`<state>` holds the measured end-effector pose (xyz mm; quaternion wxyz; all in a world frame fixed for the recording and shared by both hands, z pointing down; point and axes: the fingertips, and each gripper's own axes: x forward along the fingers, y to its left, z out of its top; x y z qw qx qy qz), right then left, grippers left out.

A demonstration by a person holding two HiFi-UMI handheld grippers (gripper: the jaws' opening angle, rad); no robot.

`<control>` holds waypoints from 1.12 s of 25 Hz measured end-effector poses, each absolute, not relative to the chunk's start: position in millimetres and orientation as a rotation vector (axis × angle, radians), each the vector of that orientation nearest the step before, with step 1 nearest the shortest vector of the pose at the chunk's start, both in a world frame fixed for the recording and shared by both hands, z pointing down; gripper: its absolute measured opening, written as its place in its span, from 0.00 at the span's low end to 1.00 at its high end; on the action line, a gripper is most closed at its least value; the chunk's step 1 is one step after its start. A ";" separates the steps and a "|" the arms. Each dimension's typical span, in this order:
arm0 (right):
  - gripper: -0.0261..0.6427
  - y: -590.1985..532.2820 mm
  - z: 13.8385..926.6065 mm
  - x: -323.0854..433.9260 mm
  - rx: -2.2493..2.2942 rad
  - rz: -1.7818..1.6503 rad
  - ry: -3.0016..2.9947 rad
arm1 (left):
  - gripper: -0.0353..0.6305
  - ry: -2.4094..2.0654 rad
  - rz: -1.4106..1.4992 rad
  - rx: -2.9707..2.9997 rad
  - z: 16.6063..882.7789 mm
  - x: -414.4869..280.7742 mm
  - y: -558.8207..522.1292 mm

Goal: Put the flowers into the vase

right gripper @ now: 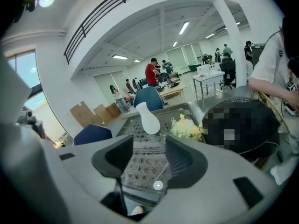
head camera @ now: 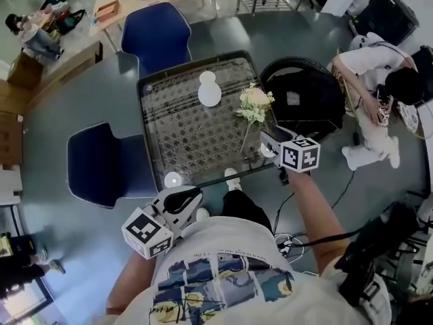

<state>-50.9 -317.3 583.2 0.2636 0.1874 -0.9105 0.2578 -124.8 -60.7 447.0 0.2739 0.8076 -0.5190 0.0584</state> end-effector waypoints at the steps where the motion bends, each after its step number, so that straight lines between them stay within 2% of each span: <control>1: 0.33 -340.2 589.3 -57.6 0.503 0.703 -2.452 | 0.07 -1.413 0.150 2.161 444.9 -128.0 -76.5; 12: 0.43 -490.9 691.0 -117.5 0.429 0.887 -2.306 | 0.07 -1.615 0.131 2.007 426.9 -138.0 -167.6; 16: 0.46 -510.1 739.0 -140.7 0.391 0.992 -2.224 | 0.07 -1.669 0.166 1.917 435.2 -145.2 -166.8; 23: 0.45 -509.8 785.5 -147.0 0.400 1.103 -2.106 | 0.07 -1.754 0.216 1.809 435.2 -166.6 -156.2; 24: 0.43 -509.8 787.2 -145.9 0.403 1.098 -2.111 | 0.07 -1.759 0.219 1.803 437.4 -167.3 -155.4; 25: 0.31 -511.3 787.2 -143.9 0.410 1.086 -2.122 | 0.07 -1.763 0.218 1.800 439.5 -167.3 -155.4; 26: 0.24 -513.4 785.5 -141.8 0.418 1.071 -2.136 | 0.07 -1.765 0.215 1.800 441.3 -166.9 -155.8; 28: 0.18 -514.7 777.9 -139.9 0.426 1.038 -2.170 | 0.07 -1.768 0.209 1.809 443.8 -166.7 -155.0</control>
